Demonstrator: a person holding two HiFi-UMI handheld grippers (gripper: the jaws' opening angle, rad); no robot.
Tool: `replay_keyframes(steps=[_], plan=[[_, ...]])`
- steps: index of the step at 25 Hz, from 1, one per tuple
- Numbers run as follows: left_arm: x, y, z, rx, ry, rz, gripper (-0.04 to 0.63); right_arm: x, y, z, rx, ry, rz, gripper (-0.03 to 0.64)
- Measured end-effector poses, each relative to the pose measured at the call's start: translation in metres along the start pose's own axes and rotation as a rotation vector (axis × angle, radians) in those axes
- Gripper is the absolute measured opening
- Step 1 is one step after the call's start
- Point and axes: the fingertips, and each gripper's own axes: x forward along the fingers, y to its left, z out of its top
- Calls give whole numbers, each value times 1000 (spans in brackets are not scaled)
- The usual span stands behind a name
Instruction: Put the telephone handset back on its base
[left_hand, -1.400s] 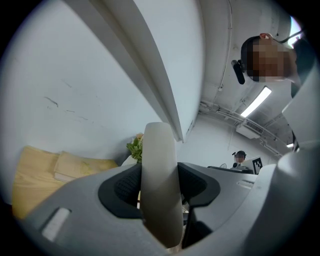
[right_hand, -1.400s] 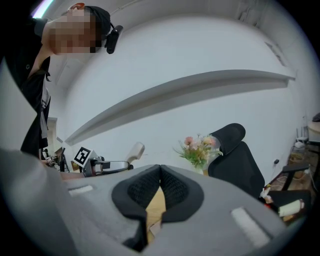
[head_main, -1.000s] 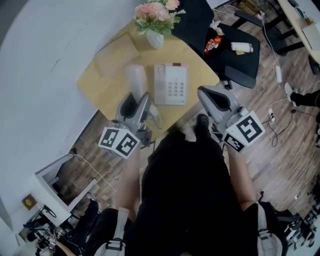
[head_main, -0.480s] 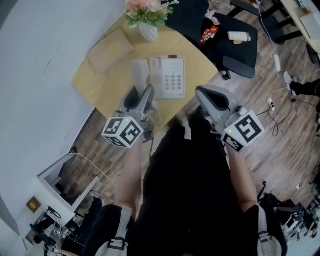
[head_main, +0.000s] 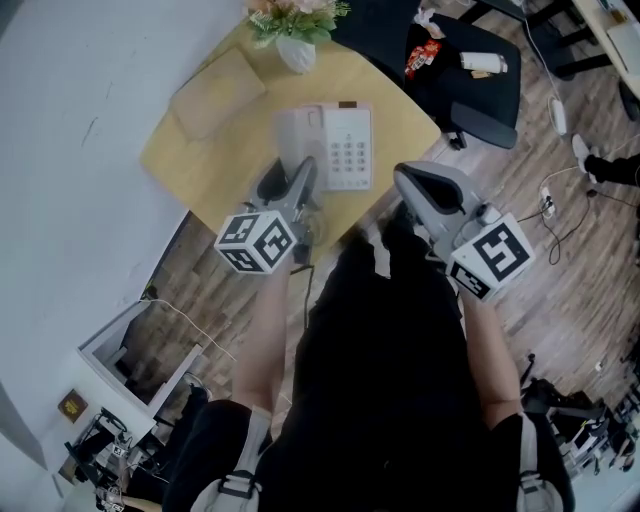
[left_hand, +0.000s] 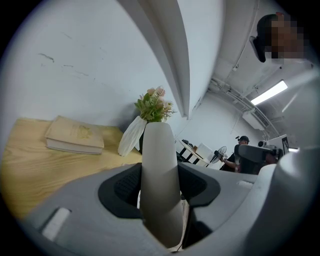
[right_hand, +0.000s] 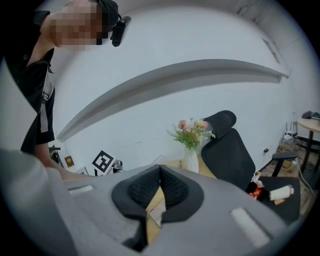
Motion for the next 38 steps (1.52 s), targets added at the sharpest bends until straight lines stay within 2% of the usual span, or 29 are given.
replay_keyframes(steps=[18,38], plan=[[40,32,-46,-21,126,89,219,-4,-10,-10,11,30,-30,2],[72,58,-77,2,240,174,219,-6,-10,-18,21,44,-29,2]])
